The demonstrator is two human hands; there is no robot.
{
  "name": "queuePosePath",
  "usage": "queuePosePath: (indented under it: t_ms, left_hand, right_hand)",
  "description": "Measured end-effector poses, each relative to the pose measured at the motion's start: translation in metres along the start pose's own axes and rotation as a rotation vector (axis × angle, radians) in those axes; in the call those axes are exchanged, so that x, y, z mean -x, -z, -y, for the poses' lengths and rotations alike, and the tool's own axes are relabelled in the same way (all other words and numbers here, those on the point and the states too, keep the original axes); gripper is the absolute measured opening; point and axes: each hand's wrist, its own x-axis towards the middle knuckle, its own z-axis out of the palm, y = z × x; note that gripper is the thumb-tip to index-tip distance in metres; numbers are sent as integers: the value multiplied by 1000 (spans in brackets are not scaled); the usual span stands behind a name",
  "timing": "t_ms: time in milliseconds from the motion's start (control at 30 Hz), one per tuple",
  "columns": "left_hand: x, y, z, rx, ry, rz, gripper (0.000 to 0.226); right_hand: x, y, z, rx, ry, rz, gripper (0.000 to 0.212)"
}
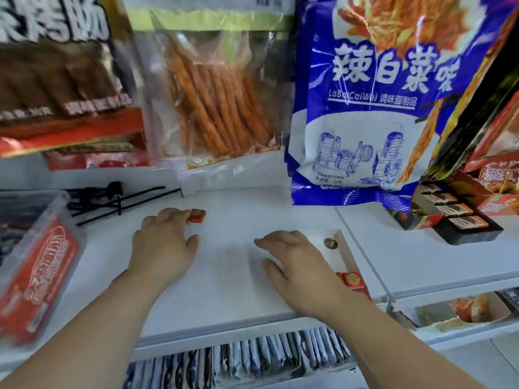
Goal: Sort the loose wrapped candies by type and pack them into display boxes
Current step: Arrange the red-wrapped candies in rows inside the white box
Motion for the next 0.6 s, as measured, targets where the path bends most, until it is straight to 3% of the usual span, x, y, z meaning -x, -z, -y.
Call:
queuePosePath:
  t_ms: [133,300,600]
  left_hand:
    - [7,4,19,-118,-27,171,59]
    - [13,15,20,-60,-187,18,26]
    - [16,20,20,176,-267,64,3]
  right_hand:
    - [-30,-18,20,50,-9,76,49]
    - [-68,-42,49,107,-66,239,55]
    - [-115,-55,63,210,-19,410,77]
